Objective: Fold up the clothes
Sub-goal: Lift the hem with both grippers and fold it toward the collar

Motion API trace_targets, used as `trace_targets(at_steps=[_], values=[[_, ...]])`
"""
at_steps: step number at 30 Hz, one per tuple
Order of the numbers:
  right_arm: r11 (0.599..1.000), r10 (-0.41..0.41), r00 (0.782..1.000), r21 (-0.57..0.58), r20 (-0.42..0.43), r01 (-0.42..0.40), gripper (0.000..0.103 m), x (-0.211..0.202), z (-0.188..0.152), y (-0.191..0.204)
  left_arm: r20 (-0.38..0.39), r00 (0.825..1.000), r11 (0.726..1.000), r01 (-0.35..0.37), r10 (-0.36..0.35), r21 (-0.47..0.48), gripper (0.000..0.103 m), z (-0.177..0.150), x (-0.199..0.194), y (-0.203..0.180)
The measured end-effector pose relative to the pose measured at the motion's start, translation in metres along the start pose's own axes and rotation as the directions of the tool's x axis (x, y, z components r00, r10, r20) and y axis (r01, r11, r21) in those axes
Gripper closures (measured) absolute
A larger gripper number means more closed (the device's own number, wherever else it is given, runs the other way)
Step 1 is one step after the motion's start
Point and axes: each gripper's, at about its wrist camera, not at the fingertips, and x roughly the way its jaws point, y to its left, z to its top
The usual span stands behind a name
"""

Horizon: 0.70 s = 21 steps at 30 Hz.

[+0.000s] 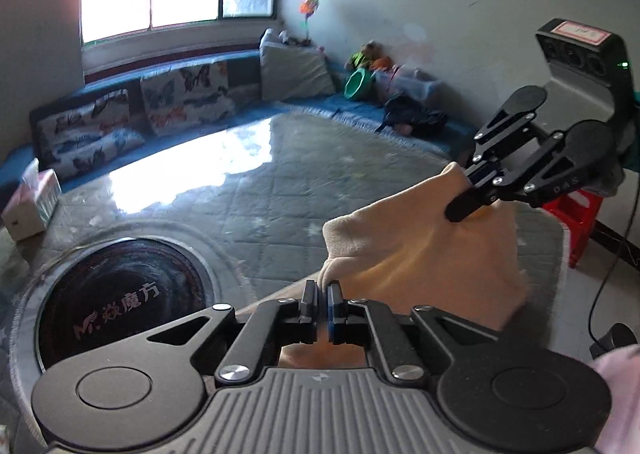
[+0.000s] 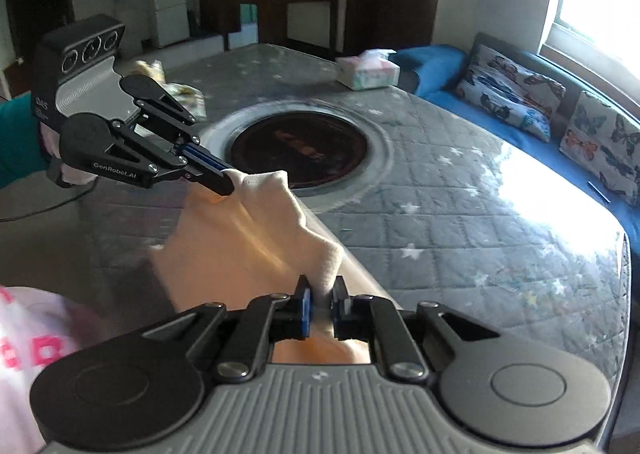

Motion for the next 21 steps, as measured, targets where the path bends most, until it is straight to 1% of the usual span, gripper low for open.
trace_targets(at_steps=[4, 6, 9, 11, 12, 13, 14, 15, 17, 21], values=[[1.000, -0.013, 0.999, 0.028, -0.034, 0.014, 0.094, 0.036, 0.001, -0.023, -0.056, 0.998, 0.999, -0.027, 0.025, -0.038, 0.098, -0.001, 0.041, 0.020], [0.999, -0.036, 0.998, 0.033, -0.044, 0.038, 0.094, 0.057, -0.001, -0.031, -0.077, 0.996, 0.997, -0.056, 0.052, -0.043, 0.098, -0.005, 0.058, 0.025], [0.995, -0.070, 0.997, 0.068, -0.045, 0.073, 0.093, 0.084, -0.008, -0.038, -0.091, 0.992, 0.994, -0.092, 0.087, -0.056, 0.098, -0.008, 0.073, 0.028], [0.990, -0.091, 0.995, 0.106, -0.036, 0.094, 0.085, 0.094, -0.014, -0.042, -0.094, 0.990, 0.992, -0.111, 0.105, -0.062, 0.098, -0.010, 0.078, 0.028], [0.987, -0.100, 0.995, 0.127, -0.030, 0.103, 0.084, 0.098, -0.017, -0.045, -0.092, 0.990, 0.991, -0.116, 0.110, -0.067, 0.098, -0.010, 0.080, 0.028], [0.983, -0.110, 0.994, 0.148, -0.024, 0.112, 0.081, 0.103, -0.020, -0.047, -0.090, 0.989, 0.990, -0.122, 0.115, -0.073, 0.097, -0.011, 0.081, 0.028], [0.979, -0.113, 0.993, 0.168, -0.018, 0.114, 0.077, 0.104, -0.022, -0.049, -0.088, 0.989, 0.989, -0.127, 0.120, -0.077, 0.097, -0.010, 0.082, 0.029], [0.975, -0.113, 0.994, 0.191, -0.010, 0.113, 0.076, 0.103, -0.024, -0.053, -0.086, 0.989, 0.989, -0.129, 0.122, -0.078, 0.097, -0.010, 0.082, 0.030], [0.969, -0.122, 0.992, 0.218, 0.002, 0.119, 0.076, 0.093, -0.029, -0.056, -0.086, 0.988, 0.988, -0.132, 0.125, -0.075, 0.097, -0.009, 0.084, 0.033], [0.959, -0.146, 0.989, 0.245, -0.004, 0.143, 0.075, 0.068, -0.043, -0.056, -0.089, 0.987, 0.989, -0.139, 0.134, -0.058, 0.097, -0.007, 0.085, 0.033]])
